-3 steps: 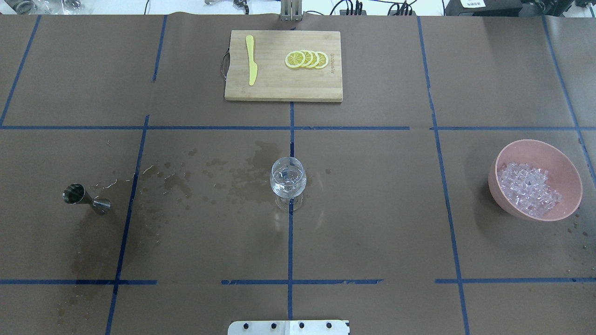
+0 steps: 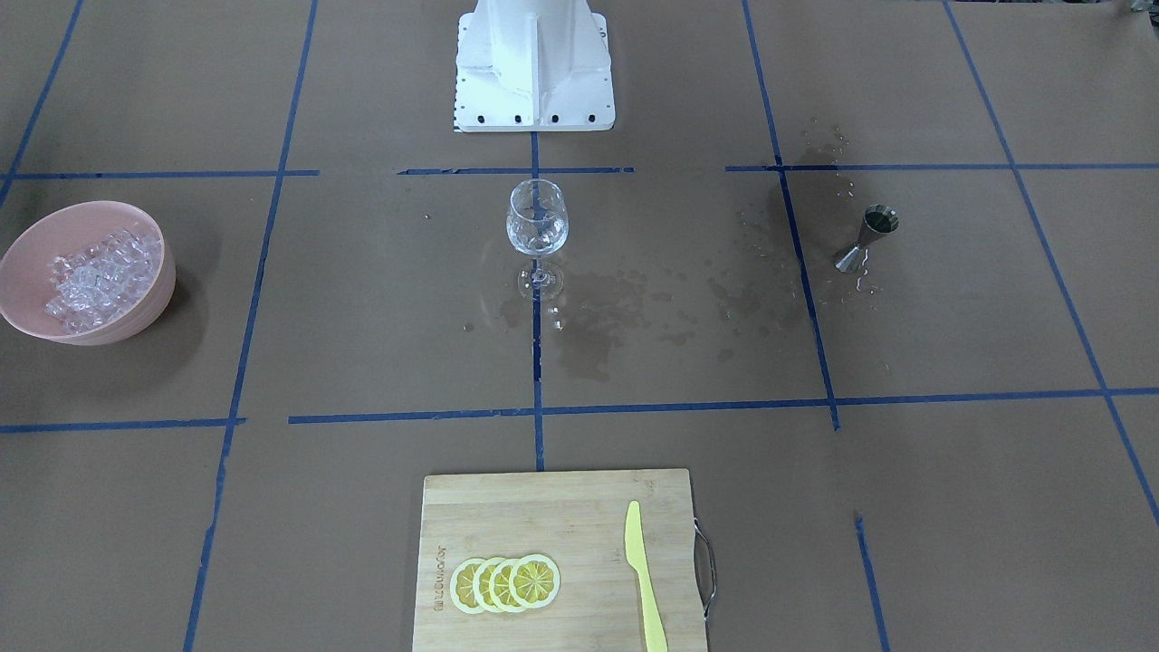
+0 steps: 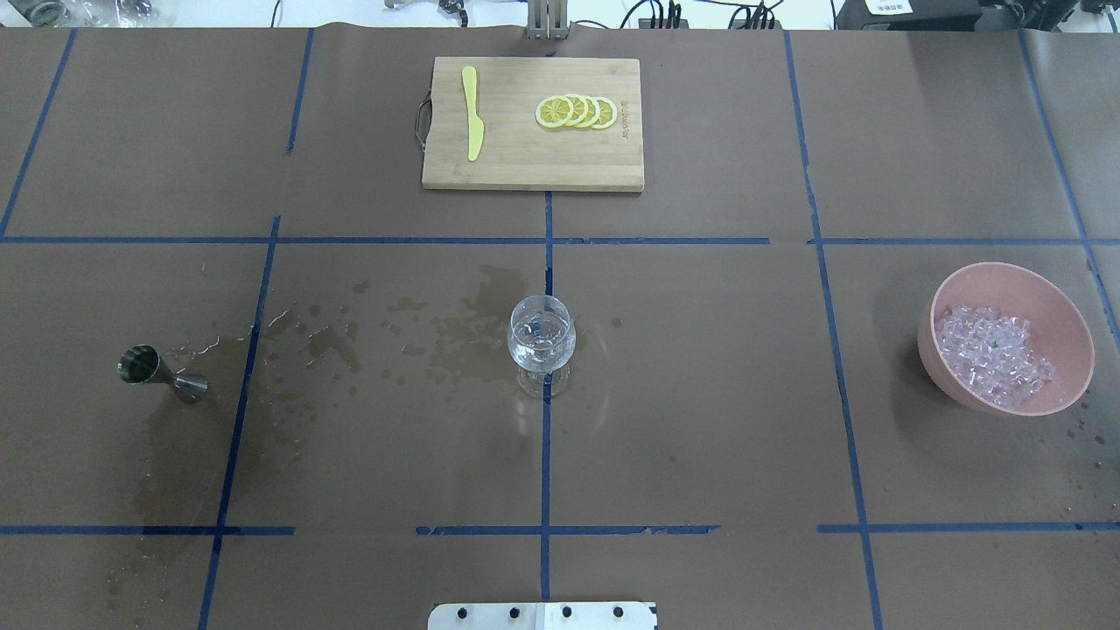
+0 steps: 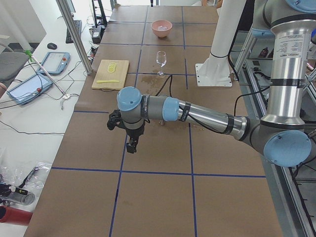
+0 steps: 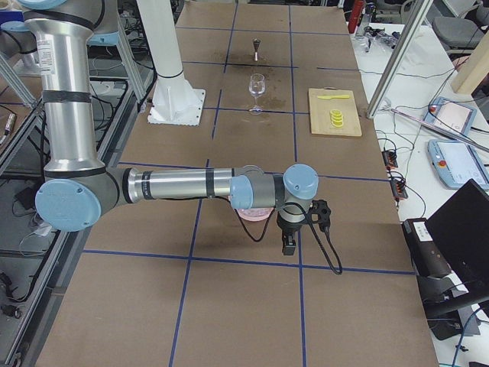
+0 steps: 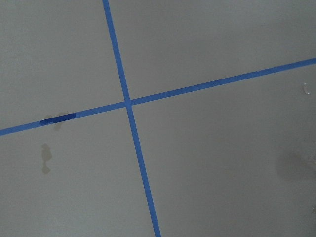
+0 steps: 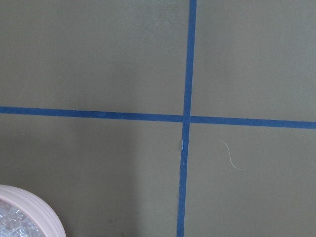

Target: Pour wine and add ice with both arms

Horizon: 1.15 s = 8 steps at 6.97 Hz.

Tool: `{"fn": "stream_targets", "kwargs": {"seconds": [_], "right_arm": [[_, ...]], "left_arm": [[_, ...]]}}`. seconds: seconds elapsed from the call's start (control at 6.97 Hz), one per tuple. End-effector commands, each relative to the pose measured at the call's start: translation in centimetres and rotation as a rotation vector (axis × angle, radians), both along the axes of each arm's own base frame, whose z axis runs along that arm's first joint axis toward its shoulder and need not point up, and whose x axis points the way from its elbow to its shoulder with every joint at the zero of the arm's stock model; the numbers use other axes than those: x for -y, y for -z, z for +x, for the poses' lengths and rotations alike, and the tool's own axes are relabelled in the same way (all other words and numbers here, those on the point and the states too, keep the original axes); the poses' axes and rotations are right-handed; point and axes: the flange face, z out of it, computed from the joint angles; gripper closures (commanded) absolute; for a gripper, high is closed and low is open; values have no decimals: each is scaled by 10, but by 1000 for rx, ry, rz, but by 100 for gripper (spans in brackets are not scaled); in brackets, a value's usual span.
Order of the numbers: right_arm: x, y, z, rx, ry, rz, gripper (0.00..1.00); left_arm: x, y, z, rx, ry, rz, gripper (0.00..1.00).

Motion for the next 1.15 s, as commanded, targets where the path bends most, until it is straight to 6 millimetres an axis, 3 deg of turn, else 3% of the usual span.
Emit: {"fn": "stream_targets", "kwargs": {"seconds": [0.0,0.72,1.0], "right_arm": [[0,1,-1,16,1,-2,0],[0,2,-2,19,5,2,0],[0,0,-11,21,23,0,0]], "left_arm": [[1,-2,2,-3,29,-37,0],[-1,-10,6,-68,25,-10,0],[5,12,14,-176,22,81,0]]}}
